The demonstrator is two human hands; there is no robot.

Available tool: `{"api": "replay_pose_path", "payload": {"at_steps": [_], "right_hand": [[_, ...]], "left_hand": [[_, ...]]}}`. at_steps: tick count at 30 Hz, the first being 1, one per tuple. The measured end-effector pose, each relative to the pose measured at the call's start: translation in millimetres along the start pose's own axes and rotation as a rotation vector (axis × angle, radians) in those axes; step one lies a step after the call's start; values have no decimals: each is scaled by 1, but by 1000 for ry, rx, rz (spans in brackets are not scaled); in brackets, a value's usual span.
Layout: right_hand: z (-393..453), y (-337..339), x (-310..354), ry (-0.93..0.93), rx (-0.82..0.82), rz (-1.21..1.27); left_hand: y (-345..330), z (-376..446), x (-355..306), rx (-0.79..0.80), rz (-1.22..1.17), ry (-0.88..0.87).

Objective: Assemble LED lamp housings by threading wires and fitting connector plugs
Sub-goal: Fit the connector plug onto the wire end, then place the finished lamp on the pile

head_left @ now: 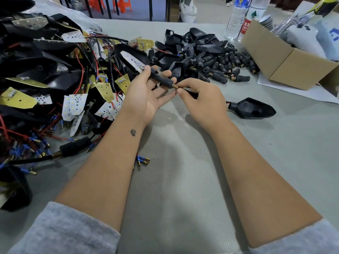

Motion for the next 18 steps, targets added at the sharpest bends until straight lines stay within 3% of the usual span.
{"api": "replay_pose_path", "payload": {"at_steps": [7,13,18], "right_hand": [[-1,-3,-2,-18,83,-42],[-1,-2,-2,-37,140,-61],[0,-2,-1,-60,151,-65]], "left_hand": [[1,-3,-3,10,15,-35],[4,1,-4,-165,26,-116],[5,2,-6,-139,42,-171]]}}
Point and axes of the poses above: each hand's wrist, its own z-axis towards the middle knuckle, its own y-axis out of the back of the hand, x = y × z, the point moved 2 cm from there along z, towards the middle knuckle, and after that the axes turned 2 degrees about -y, right-handed, at the moved point
